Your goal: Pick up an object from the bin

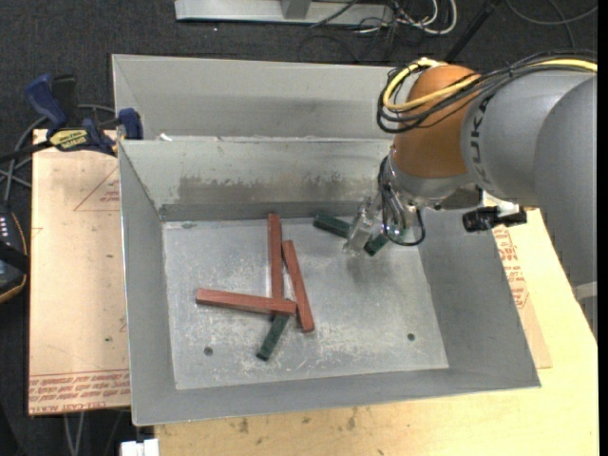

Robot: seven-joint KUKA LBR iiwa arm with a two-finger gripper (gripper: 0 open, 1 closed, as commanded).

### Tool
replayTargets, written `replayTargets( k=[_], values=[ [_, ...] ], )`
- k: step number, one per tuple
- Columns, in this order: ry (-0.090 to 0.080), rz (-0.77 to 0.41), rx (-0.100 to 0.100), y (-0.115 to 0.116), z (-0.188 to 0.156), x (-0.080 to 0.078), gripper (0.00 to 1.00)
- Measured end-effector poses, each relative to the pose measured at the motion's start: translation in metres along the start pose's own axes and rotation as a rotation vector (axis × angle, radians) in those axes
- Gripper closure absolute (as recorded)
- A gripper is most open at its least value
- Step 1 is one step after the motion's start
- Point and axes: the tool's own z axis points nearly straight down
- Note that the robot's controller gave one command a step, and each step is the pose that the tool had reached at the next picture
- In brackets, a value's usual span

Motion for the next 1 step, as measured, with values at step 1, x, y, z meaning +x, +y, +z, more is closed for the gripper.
replayTargets(
  k=[1],
  values=[
    [-0.010,0.007,-0.003,-0.0110,-0.1494,-0.0222,1.00]
  ],
)
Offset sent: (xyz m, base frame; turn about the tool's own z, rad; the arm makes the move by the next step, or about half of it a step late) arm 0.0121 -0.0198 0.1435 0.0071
